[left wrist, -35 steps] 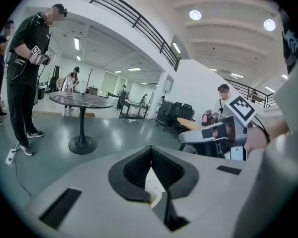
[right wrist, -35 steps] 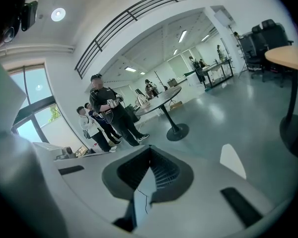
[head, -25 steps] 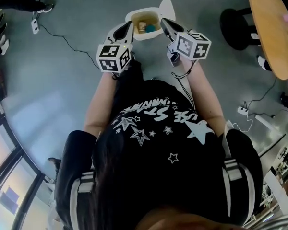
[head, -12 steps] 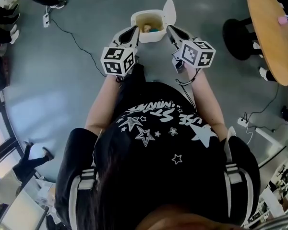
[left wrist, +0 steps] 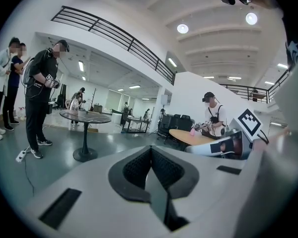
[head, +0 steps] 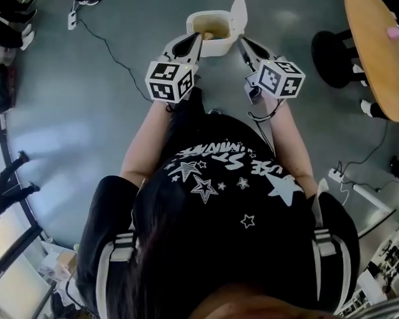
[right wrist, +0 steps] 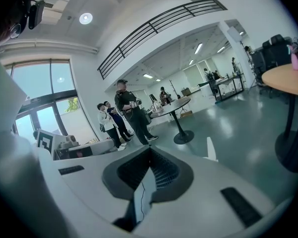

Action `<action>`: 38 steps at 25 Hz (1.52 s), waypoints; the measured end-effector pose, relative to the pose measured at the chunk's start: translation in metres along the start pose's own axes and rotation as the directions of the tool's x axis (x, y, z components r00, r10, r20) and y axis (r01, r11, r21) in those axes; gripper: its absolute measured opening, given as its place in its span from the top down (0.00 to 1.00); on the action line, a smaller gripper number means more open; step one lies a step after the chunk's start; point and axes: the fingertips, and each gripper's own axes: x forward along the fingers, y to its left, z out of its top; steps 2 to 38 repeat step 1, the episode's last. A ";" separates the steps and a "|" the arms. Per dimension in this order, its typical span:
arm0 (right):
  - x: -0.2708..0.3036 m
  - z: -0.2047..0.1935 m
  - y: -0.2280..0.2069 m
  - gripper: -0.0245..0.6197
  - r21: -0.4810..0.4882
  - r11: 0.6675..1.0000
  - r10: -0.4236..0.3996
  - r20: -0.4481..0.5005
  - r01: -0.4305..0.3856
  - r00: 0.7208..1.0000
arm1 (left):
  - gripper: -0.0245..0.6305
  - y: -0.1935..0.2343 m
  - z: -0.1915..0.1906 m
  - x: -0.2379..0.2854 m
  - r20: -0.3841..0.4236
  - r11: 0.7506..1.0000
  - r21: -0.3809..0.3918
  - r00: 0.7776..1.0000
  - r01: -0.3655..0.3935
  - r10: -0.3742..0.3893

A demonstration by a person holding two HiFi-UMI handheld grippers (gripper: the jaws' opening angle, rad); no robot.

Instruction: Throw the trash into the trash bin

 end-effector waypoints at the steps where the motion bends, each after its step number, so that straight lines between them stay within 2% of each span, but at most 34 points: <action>1: -0.003 -0.002 0.002 0.95 -0.006 1.000 0.002 0.000 -0.002 1.000 | 0.95 -0.002 0.001 -0.003 0.006 1.000 -0.003 1.000 0.000 0.000; 38: -0.003 -0.002 0.002 0.95 -0.006 1.000 0.002 0.000 -0.002 1.000 | 0.95 -0.002 0.001 -0.003 0.006 1.000 -0.003 1.000 0.000 0.000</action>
